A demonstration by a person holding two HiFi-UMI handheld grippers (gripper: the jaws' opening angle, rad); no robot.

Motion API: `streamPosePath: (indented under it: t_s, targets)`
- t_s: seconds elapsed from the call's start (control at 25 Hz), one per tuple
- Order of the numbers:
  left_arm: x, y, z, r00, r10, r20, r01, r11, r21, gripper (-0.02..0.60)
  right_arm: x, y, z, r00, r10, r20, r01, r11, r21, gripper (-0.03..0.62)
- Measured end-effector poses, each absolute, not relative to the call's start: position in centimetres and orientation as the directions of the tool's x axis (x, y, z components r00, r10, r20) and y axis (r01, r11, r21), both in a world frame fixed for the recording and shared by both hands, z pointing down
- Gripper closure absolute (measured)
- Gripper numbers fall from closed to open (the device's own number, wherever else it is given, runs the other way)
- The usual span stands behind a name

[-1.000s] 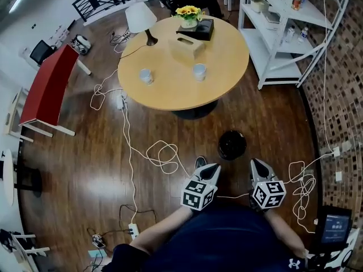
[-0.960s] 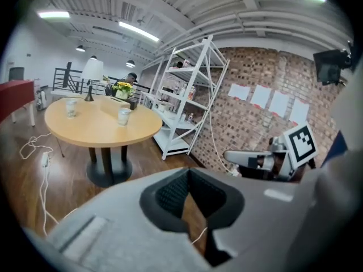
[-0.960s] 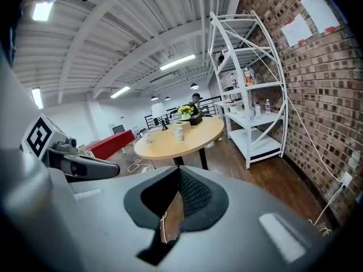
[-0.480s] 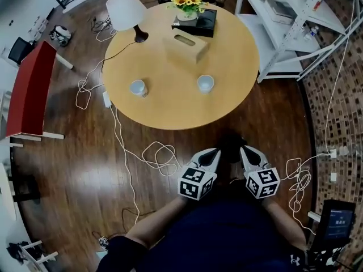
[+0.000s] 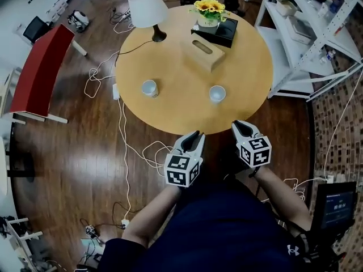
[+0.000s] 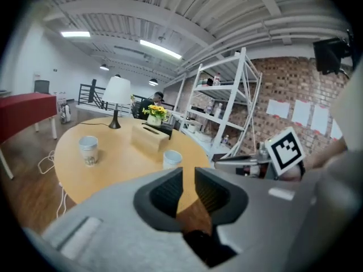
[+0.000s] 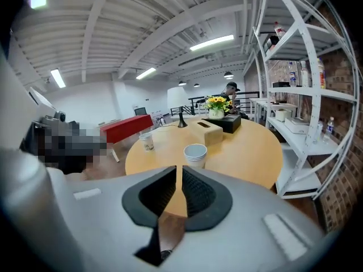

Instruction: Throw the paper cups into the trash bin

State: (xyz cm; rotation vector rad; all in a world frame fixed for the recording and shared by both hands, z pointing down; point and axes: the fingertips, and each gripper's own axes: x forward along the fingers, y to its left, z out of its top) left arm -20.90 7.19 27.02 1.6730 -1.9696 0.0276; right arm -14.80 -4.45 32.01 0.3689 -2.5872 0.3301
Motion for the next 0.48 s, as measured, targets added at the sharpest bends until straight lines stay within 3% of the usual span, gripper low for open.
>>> streamPosePath:
  t_s: [0.16,0.32,0.48]
  targets:
    - [-22.7,7.9,25.9,-0.151,-0.903,0.403,-0.899,0.295,0.324,0.514,-18.6,-9.0,33.4,-0.810,-0.197,0.553,-0.328,0.933,-0.148,0.488]
    - [-23.6,9.7,25.8,-0.206,-0.892,0.403,-0.869,0.356,0.344,0.514,-22.2,-13.6,35.6,-0.759,-0.227,0.610,-0.379,0.916,-0.131,0.447]
    - [-24.9,12.1,26.5,-0.259,-0.870,0.420,-0.839,0.418,0.348,0.510,-25.2,-15.6,38.9,-0.705,-0.180,0.686,-0.412,0.891,-0.189,0.430]
